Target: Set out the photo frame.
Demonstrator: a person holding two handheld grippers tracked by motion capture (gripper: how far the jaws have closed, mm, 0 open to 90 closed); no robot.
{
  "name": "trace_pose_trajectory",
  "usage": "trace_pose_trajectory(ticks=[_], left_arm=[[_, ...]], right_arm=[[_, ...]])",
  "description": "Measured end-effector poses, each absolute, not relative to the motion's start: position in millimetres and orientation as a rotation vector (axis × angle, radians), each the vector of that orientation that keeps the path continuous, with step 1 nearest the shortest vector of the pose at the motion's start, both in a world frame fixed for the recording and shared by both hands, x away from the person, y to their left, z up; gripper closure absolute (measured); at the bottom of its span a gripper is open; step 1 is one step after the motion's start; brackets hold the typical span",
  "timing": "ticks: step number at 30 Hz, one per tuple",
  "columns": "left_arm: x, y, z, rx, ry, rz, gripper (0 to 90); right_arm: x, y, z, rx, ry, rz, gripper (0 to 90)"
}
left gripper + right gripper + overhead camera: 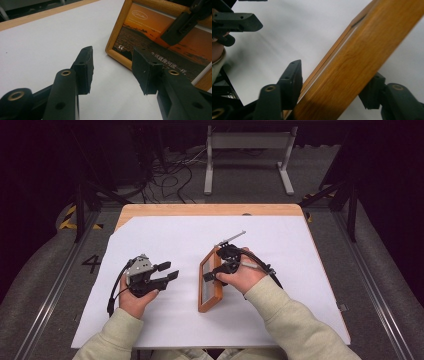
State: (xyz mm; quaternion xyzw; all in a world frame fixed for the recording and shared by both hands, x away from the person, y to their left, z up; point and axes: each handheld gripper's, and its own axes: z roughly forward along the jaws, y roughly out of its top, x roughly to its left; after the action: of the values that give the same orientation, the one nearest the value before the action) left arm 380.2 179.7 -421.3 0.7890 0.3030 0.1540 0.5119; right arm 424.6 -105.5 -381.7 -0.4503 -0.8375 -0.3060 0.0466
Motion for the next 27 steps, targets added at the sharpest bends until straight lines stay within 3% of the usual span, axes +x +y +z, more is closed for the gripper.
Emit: trace_pose_trajectory(ticks=[6, 14, 27], left_arm=[[380, 181, -421, 1.893, 0.732, 0.373, 52.6], [381, 182, -420, 1.884, 0.737, 0.375, 53.0], [381, 182, -421, 1.887, 0.733, 0.374, 53.4]], right_arm=[[426, -107, -374, -1.352, -2.547, -0.884, 69.8], [427, -106, -365, -1.137, -2.683, -0.873, 70.5], [446, -113, -335, -0.296, -2.939, -0.688, 70.5]])
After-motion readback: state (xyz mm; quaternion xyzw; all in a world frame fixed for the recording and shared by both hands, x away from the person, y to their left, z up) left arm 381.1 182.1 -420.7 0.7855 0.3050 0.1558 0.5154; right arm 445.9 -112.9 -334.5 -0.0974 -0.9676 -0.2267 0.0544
